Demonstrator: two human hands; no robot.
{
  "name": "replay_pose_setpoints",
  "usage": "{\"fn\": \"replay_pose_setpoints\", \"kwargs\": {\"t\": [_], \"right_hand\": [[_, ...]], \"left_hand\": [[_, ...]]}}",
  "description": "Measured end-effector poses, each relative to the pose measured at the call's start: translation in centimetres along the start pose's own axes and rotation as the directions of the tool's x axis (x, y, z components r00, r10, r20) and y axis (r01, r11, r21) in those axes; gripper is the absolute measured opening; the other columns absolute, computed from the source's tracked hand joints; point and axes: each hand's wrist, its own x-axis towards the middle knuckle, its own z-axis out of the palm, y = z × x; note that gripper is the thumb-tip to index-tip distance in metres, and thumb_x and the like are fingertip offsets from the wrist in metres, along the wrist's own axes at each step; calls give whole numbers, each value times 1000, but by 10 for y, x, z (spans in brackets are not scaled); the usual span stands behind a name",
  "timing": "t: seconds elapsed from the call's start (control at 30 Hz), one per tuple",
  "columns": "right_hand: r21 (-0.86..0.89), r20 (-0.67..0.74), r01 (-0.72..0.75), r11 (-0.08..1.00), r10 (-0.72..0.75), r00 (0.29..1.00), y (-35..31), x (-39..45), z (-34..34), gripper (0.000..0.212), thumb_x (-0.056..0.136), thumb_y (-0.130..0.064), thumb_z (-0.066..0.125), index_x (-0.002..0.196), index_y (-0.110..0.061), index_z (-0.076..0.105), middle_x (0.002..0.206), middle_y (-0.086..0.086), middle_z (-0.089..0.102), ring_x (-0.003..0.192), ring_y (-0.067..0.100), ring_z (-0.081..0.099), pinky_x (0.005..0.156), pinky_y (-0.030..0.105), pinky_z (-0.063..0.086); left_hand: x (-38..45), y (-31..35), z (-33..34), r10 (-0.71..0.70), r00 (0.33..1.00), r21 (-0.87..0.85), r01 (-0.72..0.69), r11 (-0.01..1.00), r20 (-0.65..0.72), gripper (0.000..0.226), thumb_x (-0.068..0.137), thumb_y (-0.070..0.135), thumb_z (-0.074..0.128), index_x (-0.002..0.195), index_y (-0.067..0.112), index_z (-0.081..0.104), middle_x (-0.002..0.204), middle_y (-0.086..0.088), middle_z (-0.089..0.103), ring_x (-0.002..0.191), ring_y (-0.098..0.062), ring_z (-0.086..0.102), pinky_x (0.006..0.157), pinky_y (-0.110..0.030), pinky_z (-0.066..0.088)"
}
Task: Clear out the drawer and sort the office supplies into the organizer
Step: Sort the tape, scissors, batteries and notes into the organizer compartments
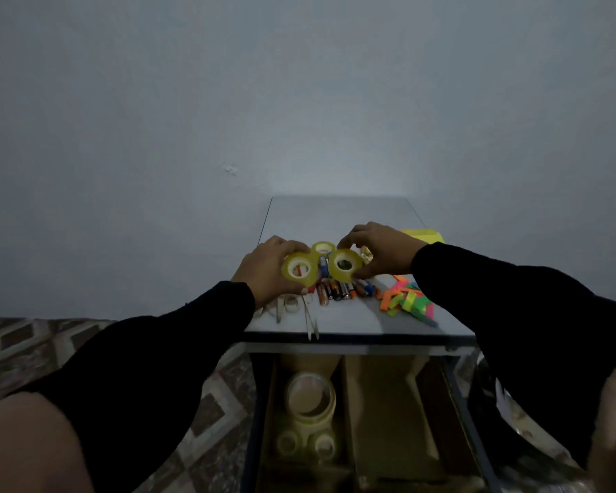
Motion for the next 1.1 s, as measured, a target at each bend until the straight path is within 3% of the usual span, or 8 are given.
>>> {"fn": "replay_pose_setpoints", "kwargs": {"t": [0.17,0.23,0.33,0.5,0.67,0.83,1.1], "right_hand": [[39,48,52,998,-54,997,-40,-39,11,57,78,-29,74,128,-12,52,123,10,53,112,27,48,86,29,36],[45,70,69,997,-72,995,-56,-53,18,59,79,-30,72,130,-11,50,125,10,51,112,25,48,85,27,35],[49,110,86,995,-91,990,-77,-69,30,57,81,-28,70,131,-11,49,129,9,49,113,23,46,87,26,34],[77,185,88,993,-101,978,-102,-87,56,58,81,-26,70,133,-12,47,130,10,48,116,24,47,91,27,36],[98,255,65,993,-88,963,-119,-90,85,61,79,-26,72,133,-14,46,130,7,49,115,21,49,87,23,37],[93,311,36,995,-63,948,-123,-84,113,65,81,-26,70,138,-16,40,131,7,52,117,23,50,92,27,39],[92,363,44,995,-74,929,-119,-59,158,65,81,-24,68,139,-20,38,132,7,51,117,23,50,96,32,42]], "left_hand": [[-66,6,5,1,999,-23,0,1000,41,66,67,23,83,126,19,54,123,-8,50,111,-27,50,93,-38,42],[-92,5,10,-17,998,-46,20,999,68,72,60,36,83,124,19,55,122,-8,51,112,-27,51,92,-41,44],[-128,-3,23,-17,997,-63,21,998,70,85,46,62,63,120,19,59,115,-8,55,107,-26,53,89,-40,46],[-174,-24,39,-55,995,-30,58,998,79,67,56,36,83,115,12,63,112,-14,60,103,-31,56,85,-45,49],[-200,-37,42,-115,987,0,116,993,115,62,70,23,81,126,17,55,126,-9,51,119,-24,45,95,-32,39],[-201,-51,44,-143,983,-16,146,989,113,62,70,21,81,126,19,53,127,-8,49,117,-24,46,92,-27,38],[-189,-73,56,-136,986,-40,140,989,97,62,70,23,82,125,19,54,126,-7,51,116,-25,49,96,-38,43]]}}
